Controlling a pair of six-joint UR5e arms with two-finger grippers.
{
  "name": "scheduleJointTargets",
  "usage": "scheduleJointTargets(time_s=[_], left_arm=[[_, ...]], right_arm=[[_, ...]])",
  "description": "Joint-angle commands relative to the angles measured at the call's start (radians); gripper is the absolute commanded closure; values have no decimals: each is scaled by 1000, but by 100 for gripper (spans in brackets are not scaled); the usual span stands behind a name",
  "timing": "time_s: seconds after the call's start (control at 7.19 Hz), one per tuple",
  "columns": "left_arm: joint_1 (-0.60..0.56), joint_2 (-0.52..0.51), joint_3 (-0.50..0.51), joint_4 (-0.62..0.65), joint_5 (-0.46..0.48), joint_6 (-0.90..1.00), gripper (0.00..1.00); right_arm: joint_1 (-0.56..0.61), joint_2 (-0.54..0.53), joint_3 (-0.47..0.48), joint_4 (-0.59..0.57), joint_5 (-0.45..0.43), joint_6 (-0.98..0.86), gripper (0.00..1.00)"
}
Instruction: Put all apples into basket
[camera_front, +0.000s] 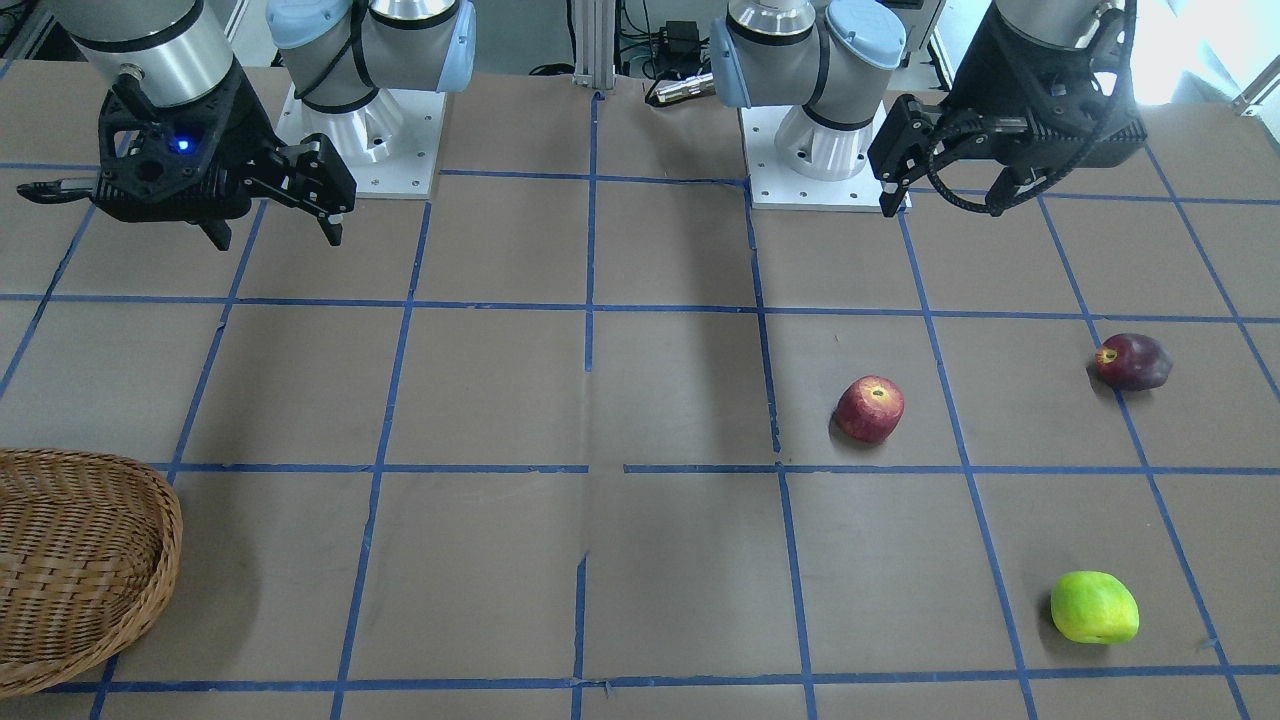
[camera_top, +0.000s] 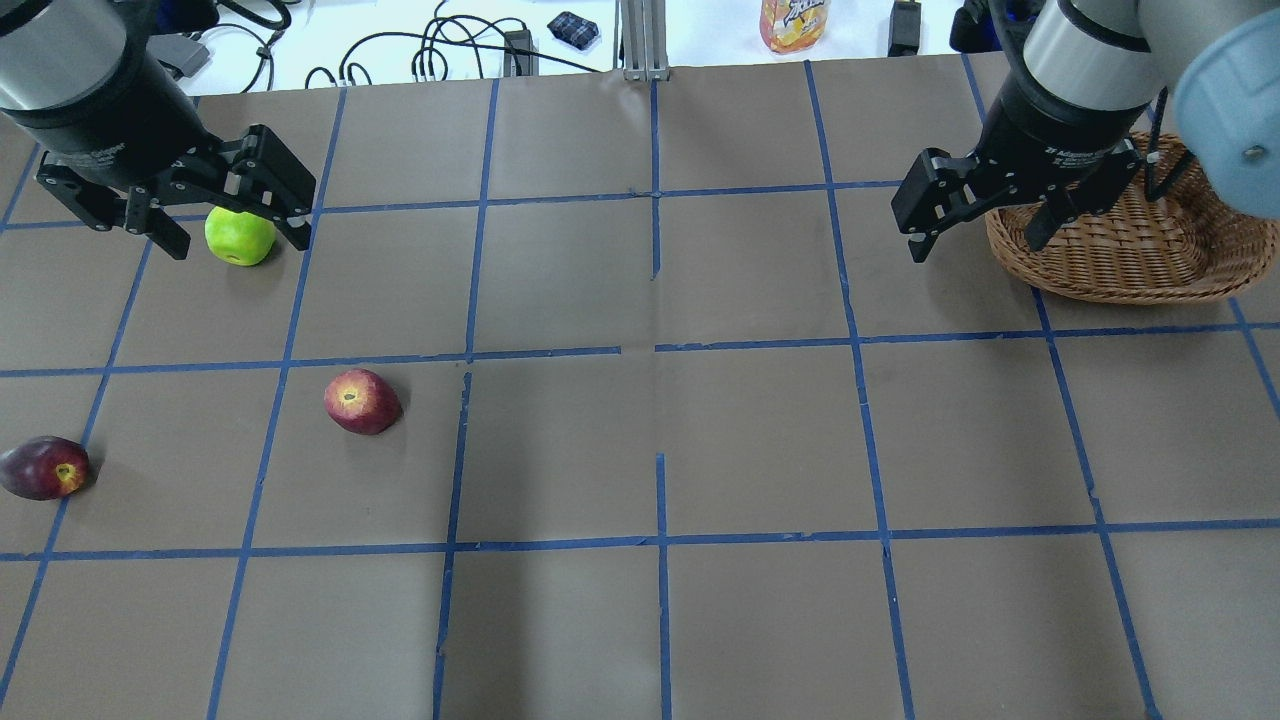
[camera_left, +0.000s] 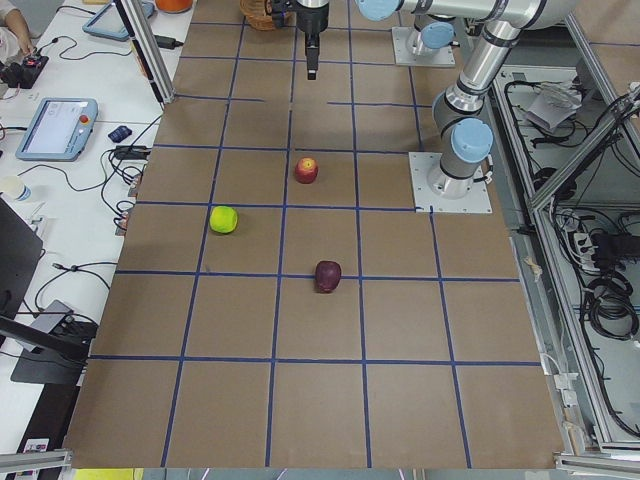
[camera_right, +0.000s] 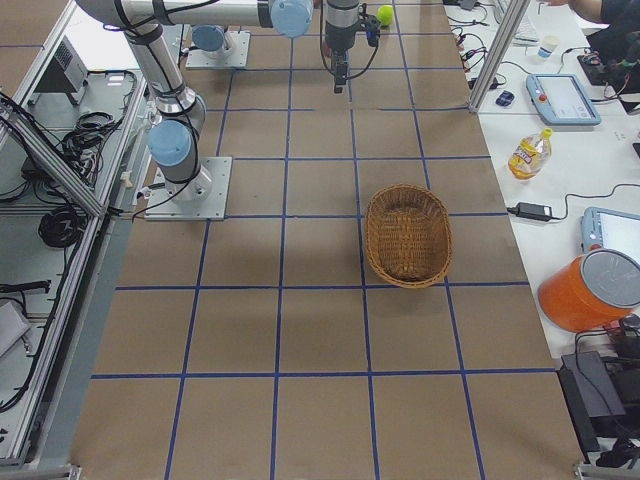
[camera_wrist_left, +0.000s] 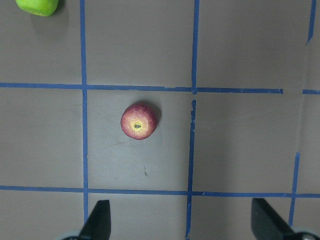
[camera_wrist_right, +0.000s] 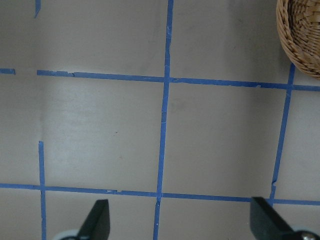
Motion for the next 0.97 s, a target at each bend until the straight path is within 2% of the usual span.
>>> scheduleJointTargets(time_s=[0.0,0.84], left_arm=[[0,4,-1,-4,0,1,0],[-2,4,-4,-26,-3,-3,0]], right_arm=[[-3,1,-2,-1,3,-4,0],[-5,-2,10,7,-1,4,0]])
